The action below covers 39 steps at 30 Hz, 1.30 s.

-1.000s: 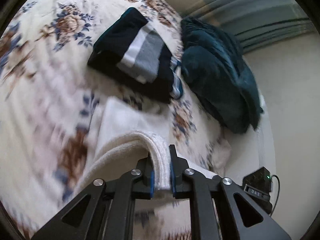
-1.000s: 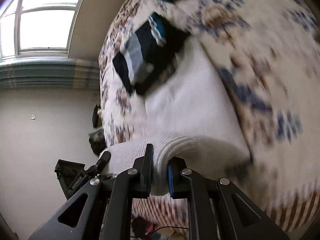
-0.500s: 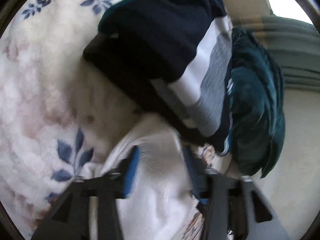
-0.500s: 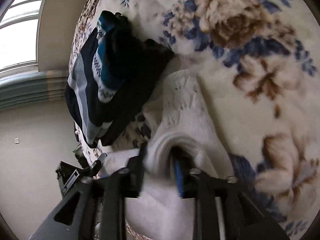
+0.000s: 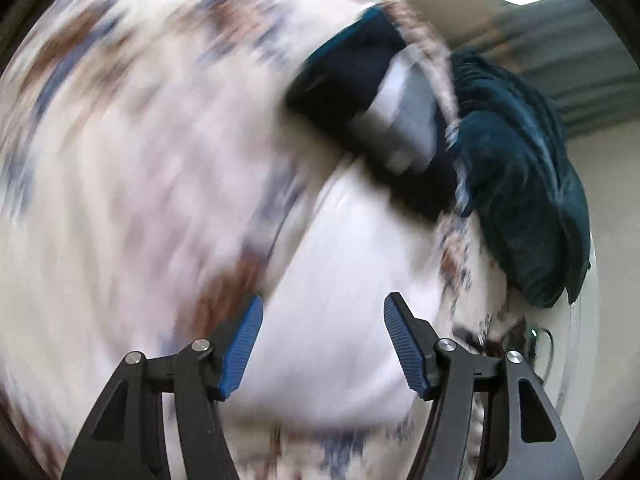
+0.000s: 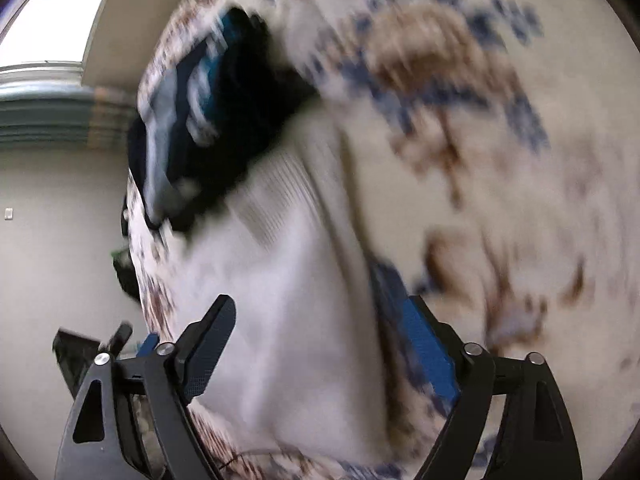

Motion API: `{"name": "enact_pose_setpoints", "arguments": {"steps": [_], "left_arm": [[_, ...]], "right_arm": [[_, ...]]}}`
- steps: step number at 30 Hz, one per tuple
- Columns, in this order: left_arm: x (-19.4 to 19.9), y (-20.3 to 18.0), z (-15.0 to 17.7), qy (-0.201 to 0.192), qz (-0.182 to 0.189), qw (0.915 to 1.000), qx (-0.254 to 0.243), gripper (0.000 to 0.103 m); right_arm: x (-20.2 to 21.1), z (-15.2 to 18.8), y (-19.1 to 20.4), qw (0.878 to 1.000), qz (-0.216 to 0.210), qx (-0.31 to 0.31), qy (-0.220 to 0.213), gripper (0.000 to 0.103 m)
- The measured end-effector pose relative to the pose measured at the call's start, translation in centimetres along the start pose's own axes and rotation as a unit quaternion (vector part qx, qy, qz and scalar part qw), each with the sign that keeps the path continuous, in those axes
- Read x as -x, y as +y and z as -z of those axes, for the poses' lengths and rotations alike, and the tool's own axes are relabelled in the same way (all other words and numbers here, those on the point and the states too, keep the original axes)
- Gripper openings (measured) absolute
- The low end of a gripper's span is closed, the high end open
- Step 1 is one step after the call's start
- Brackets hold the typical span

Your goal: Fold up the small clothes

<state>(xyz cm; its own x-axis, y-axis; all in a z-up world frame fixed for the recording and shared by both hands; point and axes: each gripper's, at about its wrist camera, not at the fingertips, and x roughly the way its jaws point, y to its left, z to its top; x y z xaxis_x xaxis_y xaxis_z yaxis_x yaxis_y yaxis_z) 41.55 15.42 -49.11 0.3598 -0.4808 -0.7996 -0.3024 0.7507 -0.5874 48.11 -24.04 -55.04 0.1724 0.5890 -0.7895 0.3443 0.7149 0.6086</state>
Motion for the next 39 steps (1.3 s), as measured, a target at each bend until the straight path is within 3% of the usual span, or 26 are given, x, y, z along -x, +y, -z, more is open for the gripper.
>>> {"name": "enact_pose_setpoints", "arguments": {"steps": [3, 6, 10, 14, 15, 16, 17, 19, 21, 23, 28, 30, 33, 34, 35, 36, 39], "left_arm": [[-2.0, 3.0, 5.2, 0.03, 0.041, 0.996, 0.073, 0.061], [-4.3, 3.8, 8.0, 0.03, 0.067, 0.9915, 0.107, 0.061], [-7.9, 3.4, 8.7, 0.014, 0.087, 0.9886, 0.122, 0.061], [-9.9, 4.7, 7.9, -0.038, 0.11, 0.9763, 0.183, 0.058], [-9.6, 4.6, 7.6, -0.057, 0.105, 0.9767, 0.178, 0.047], [-9.2, 4.4, 7.5, -0.061, 0.098, 0.9794, 0.166, 0.043], [-8.7, 4.0, 7.2, -0.062, 0.092, 0.9832, 0.145, 0.036], [-7.3, 3.2, 6.2, -0.045, 0.074, 0.9919, 0.093, 0.033], [-6.2, 2.8, 4.7, -0.026, 0.07, 0.9954, 0.059, 0.032], [-4.3, 2.7, 2.3, -0.007, 0.065, 0.9978, 0.011, 0.032], [-1.4, 3.3, -4.1, 0.033, 0.042, 0.996, -0.071, 0.036], [-1.0, 3.5, -4.6, 0.047, 0.006, 0.9943, -0.095, 0.05], [0.8, 4.0, -3.7, 0.04, -0.053, 0.9896, -0.128, 0.051], [0.9, 3.2, -3.3, 0.033, -0.071, 0.9882, -0.132, 0.051], [1.4, 3.1, -2.7, 0.025, -0.092, 0.9866, -0.133, 0.051], [2.1, 3.1, -1.7, 0.012, -0.108, 0.9852, -0.133, 0.051], [3.0, 2.8, 1.3, -0.022, -0.15, 0.9808, -0.122, 0.051]], "right_arm": [[-1.9, 0.8, -1.6, 1.0, -0.009, 0.004, 0.021, 0.09], [-4.0, 0.0, -2.9, 0.997, -0.073, -0.008, 0.033, 0.09], [-5.8, -1.8, -3.5, 0.989, -0.14, -0.032, 0.043, 0.09], [-7.3, -2.9, -3.5, 0.984, -0.165, -0.04, 0.049, 0.09], [-7.3, -2.8, -3.3, 0.985, -0.163, -0.034, 0.042, 0.081], [-7.4, -2.7, -3.2, 0.988, -0.15, -0.026, 0.039, 0.068], [-7.6, -2.4, -3.2, 0.991, -0.129, -0.02, 0.036, 0.037], [-7.0, -1.2, -3.7, 0.991, -0.132, -0.03, 0.018, 0.034], [-6.4, 0.3, -4.1, 0.989, -0.139, -0.043, 0.005, 0.031], [-5.2, 3.0, -4.3, 0.988, -0.14, -0.058, -0.005, 0.029], [-3.8, 14.2, -3.3, 0.982, -0.155, -0.109, 0.006, 0.027], [-5.0, 17.1, -2.9, 0.98, -0.143, -0.139, 0.031, 0.03], [-4.8, 18.4, -3.6, 0.984, -0.087, -0.142, 0.057, 0.036], [-3.9, 18.5, -3.9, 0.986, -0.079, -0.139, 0.052, 0.041], [-2.7, 18.3, -4.3, 0.987, -0.075, -0.137, 0.046, 0.058], [-0.9, 18.0, -4.8, 0.989, -0.075, -0.128, 0.029, 0.063], [2.3, 17.2, -5.1, 0.994, -0.051, -0.096, -0.008, 0.063]]}}
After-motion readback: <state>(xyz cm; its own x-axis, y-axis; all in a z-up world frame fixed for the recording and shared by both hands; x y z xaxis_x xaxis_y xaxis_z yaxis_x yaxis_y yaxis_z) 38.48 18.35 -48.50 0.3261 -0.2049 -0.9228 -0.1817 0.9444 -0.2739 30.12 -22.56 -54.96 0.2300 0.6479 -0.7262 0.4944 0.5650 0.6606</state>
